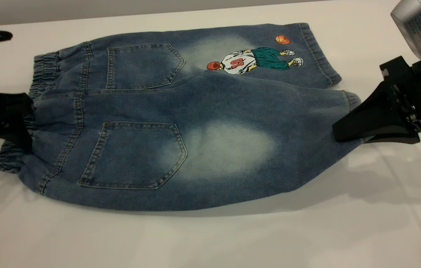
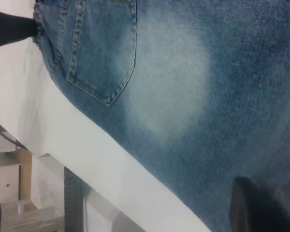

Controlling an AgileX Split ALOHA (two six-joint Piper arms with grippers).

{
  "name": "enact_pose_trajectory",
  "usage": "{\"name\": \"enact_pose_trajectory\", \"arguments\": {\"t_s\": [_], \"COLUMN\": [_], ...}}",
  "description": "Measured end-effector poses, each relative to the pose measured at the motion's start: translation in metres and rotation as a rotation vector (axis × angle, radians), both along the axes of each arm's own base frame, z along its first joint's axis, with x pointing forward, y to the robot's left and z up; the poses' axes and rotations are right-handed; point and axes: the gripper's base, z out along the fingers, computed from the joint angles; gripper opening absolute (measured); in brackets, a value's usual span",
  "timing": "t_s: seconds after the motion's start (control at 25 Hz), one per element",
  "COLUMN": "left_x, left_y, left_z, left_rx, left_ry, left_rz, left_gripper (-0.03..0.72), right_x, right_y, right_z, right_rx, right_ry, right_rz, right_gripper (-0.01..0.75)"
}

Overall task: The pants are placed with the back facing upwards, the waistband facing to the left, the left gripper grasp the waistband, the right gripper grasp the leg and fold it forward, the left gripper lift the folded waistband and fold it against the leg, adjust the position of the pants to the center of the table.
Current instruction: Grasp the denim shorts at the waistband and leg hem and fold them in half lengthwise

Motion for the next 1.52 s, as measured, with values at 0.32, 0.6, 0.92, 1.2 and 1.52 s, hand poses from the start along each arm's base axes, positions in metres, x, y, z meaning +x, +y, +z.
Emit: {"name": "enact_pose_trajectory", "arguments": {"t_s": [0.32, 0.6, 0.92, 1.2, 1.52], "left_x": [-0.005, -0.002, -0.002, -0.002, 0.003], "left_y": [0.0, 0.0, 0.0, 0.0, -0.002], "left_z": [-0.016, -0.024, -0.026, -0.027, -0.005], "left_rx": [0.0, 0.006, 0.001, -0.003, -0.022], "left_ry": [0.072, 0.051, 0.053, 0.058, 0.132], "left_rz": [-0.007, -0.003, 0.01, 0.021, -0.004], "left_gripper": [0.486, 0.486, 0.342, 0.143, 0.144], "right_x": [0.0, 0.0, 0.0, 0.001, 0.006], "right_y": [0.0, 0.0, 0.0, 0.0, 0.003], "right_z": [0.0, 0.0, 0.0, 0.0, 0.006], "right_rx": [0.0, -0.001, 0.0, 0.001, 0.062], "right_ry": [0.0, 0.0, 0.0, -0.001, -0.019], "right_rz": [0.001, 0.002, 0.001, -0.005, -0.01], "right_gripper": [0.014, 0.014, 0.014, 0.014, 0.014]}}
